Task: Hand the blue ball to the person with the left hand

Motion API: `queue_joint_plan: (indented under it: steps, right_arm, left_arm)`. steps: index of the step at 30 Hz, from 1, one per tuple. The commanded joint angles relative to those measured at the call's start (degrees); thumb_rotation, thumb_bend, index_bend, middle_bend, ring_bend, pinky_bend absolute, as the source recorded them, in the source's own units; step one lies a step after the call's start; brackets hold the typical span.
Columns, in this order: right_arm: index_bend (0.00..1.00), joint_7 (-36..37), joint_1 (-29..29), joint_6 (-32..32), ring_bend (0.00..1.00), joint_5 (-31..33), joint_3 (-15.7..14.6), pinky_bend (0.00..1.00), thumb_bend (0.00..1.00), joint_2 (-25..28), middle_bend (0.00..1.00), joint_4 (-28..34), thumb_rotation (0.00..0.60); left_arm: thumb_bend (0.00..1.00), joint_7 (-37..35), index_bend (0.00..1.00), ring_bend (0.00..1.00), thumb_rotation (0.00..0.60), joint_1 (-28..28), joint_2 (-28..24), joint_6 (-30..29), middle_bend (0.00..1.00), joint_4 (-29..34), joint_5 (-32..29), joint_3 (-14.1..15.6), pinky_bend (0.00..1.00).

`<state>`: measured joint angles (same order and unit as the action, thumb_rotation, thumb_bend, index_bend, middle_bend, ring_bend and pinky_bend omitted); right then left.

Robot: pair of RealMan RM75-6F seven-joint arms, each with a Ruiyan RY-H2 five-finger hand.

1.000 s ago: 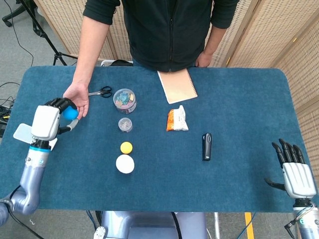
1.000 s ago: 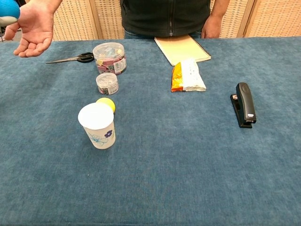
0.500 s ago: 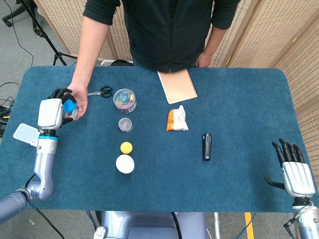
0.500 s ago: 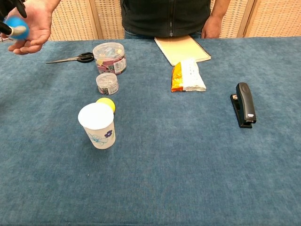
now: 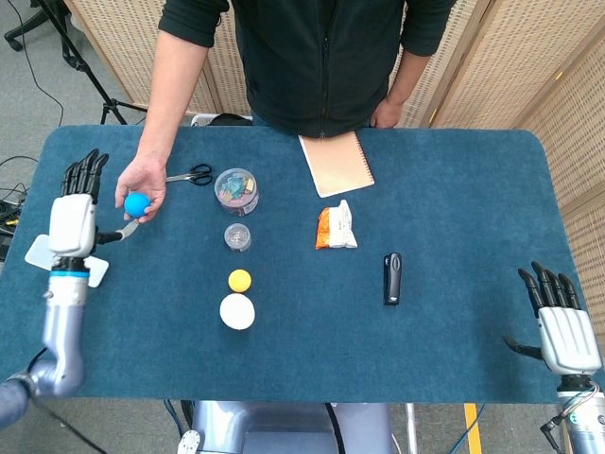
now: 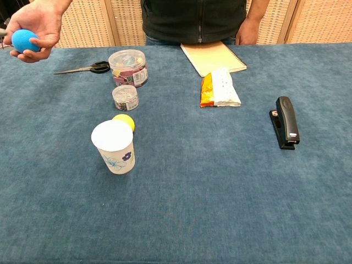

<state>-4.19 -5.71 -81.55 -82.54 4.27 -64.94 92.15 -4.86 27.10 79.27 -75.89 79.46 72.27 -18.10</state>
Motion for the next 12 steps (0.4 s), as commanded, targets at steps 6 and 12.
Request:
queue_joint_plan:
  steps: [6,12]
  right_arm:
    - [0.0,0.0,0.2,-0.6,0.0,-1.0,-0.3,0.0,0.0,0.2,0.0,0.5,0.6]
    - [0.0,0.0,0.2,-0.7,0.0,-1.4,-0.5,0.0,0.0,0.1,0.0,0.3,0.6]
  left_arm:
    - [0.0,2.5,0.0,0.0,0.6,-11.9,-12.3,-3.8,0.0,10.2,5.1,11.8,0.0]
    - [0.0,6.7,0.0,0.0,0.6,-16.7,-12.4,-8.2,0.0,12.0,6.8,15.6,0.0]
